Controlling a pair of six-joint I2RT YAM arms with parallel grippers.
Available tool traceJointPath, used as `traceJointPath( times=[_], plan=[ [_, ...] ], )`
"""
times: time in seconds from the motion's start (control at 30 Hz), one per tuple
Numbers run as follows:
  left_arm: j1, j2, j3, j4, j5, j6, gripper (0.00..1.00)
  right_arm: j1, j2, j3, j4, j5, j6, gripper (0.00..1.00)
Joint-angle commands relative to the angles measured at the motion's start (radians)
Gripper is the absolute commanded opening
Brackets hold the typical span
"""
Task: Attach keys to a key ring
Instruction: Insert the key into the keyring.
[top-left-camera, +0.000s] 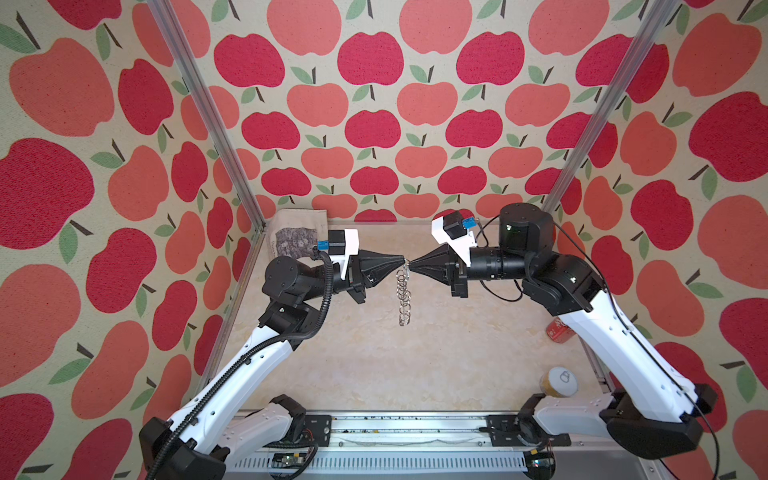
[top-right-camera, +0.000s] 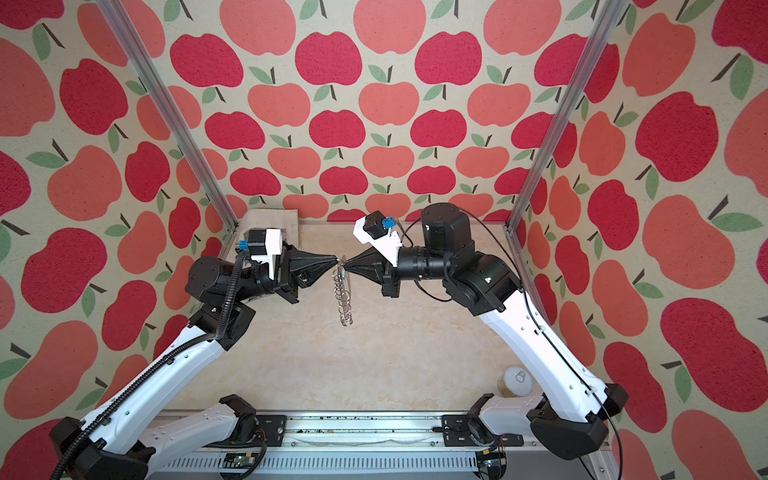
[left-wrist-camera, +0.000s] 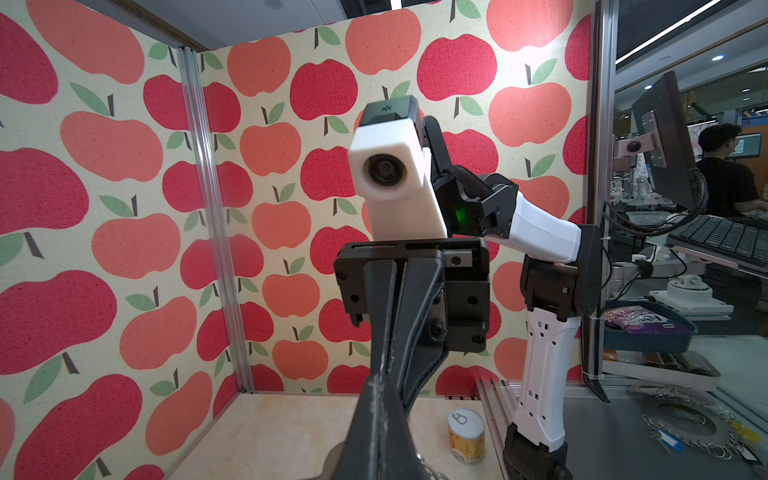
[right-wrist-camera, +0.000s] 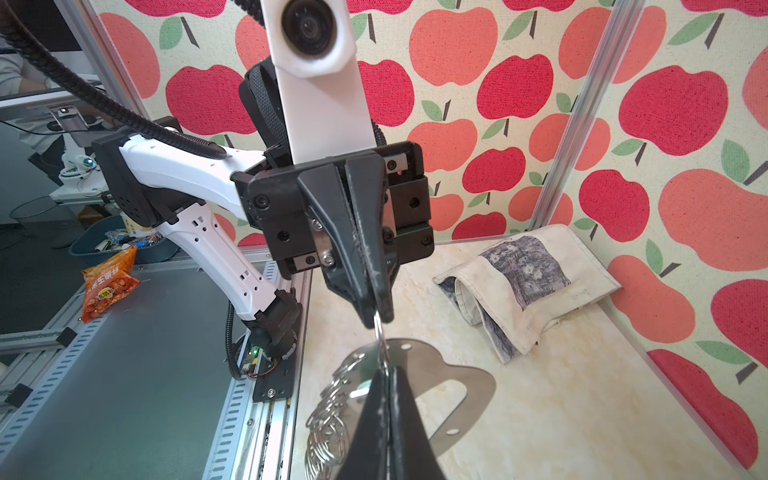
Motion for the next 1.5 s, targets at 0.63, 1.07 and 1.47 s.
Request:
traceJointPath(
  times=[0.63, 1.07, 1.47],
  plan=[
    [0.004, 0.009, -0.040, 0.263, -0.072, -0.055, 0.00, 0.032, -0.040, -0.194, 0.266, -0.067, 0.195, 0.03],
    [0.005, 0.072, -0.064, 0.413, -0.075, -0.143, 0.00, 0.047, 0.003, -0.250, 0.501, -0.131, 0.345, 0.03],
    [0.004, 0.078, -0.081, 0.459, -0.079, -0.179, 0.00, 0.052, 0.027, -0.262, 0.606, -0.124, 0.408, 0.04]
  ],
)
